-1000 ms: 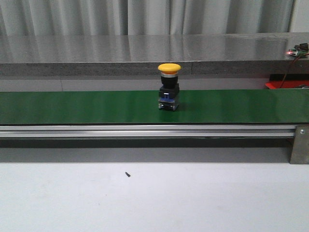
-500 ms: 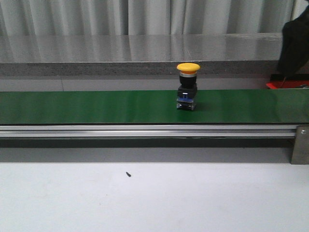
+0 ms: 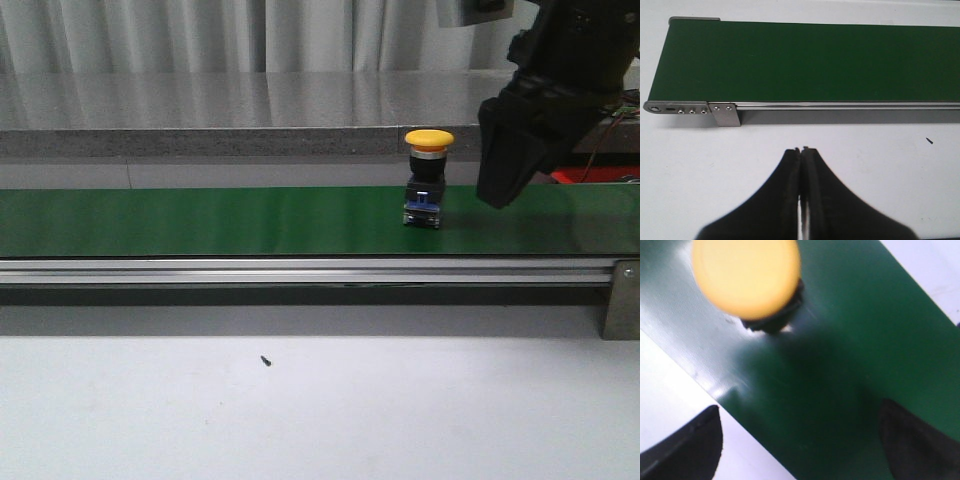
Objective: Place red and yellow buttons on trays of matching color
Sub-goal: 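Grasp the second yellow button at the belt end with the right gripper, then lower the yellow button into the yellow tray and open the right gripper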
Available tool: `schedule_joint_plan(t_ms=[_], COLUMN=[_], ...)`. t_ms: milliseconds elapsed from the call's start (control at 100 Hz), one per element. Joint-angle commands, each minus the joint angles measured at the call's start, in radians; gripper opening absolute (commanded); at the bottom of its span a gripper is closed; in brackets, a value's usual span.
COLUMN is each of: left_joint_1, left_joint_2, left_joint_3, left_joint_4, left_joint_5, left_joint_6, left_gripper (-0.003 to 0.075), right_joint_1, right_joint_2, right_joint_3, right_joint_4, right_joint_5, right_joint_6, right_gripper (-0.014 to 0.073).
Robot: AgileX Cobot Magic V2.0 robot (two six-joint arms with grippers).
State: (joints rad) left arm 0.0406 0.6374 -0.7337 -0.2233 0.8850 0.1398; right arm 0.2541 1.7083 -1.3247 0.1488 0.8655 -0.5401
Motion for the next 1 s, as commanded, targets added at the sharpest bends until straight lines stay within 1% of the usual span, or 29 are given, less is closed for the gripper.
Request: schedule_joint_plan(t_ms=[0, 190, 420, 490, 580, 630, 750, 820, 870, 990], left_joint_1=[-0.008, -0.008, -0.008, -0.008, -0.008, -0.008, -0.008, -0.008, -0.008, -0.008], left_joint_2=[-0.002, -0.002, -0.002, -0.002, -0.002, -0.002, -0.002, -0.002, -0.002, -0.002], left_joint_3=[-0.026, -0.026, -0.026, -0.026, -0.026, -0.026, -0.026, -0.026, -0.026, -0.026], left_joint_4=[-0.019, -0.019, -0.019, -0.019, -0.019, -0.019, -0.019, -0.019, -0.019, -0.019], left_joint_5=[-0.060, -0.060, -0.060, -0.060, -0.060, -0.060, -0.060, -0.060, -0.060, -0.060], left_joint_6=[0.002, 0.002, 0.002, 0.002, 0.002, 0.002, 0.002, 0.002, 0.002, 0.002], left_gripper=[-0.0020, -0.0020, -0.0020, -0.0020, -0.0020, -0.0020, -0.0020, -0.0020, -0.0020, -0.0020], right_joint_1=[0.001, 0.001, 0.001, 0.001, 0.001, 0.000, 0.000, 0.000, 0.000, -0.012], right_joint_2=[-0.024, 0.025, 0.062, 0.073, 0.084, 0.090, 0.098, 0.097, 0.090, 0.054], right_joint_3=[-0.069, -0.121, -0.122, -0.122, -0.122, -0.122, -0.122, -0.122, -0.122, -0.122], right_joint_4=[0.050, 0.096, 0.102, 0.103, 0.103, 0.103, 0.102, 0.102, 0.102, 0.103], right_joint_5=[-0.002, 0.037, -0.018, -0.039, -0.057, -0.061, -0.072, -0.074, -0.073, -0.075], right_joint_6=[-0.037, -0.089, -0.094, -0.094, -0.094, -0.090, -0.067, -0.067, -0.067, -0.028], right_gripper=[0.0624, 0.0624, 0.0622, 0.0595, 0.0507, 0.0433, 0.0204, 0.0115, 0.0086, 0.0083])
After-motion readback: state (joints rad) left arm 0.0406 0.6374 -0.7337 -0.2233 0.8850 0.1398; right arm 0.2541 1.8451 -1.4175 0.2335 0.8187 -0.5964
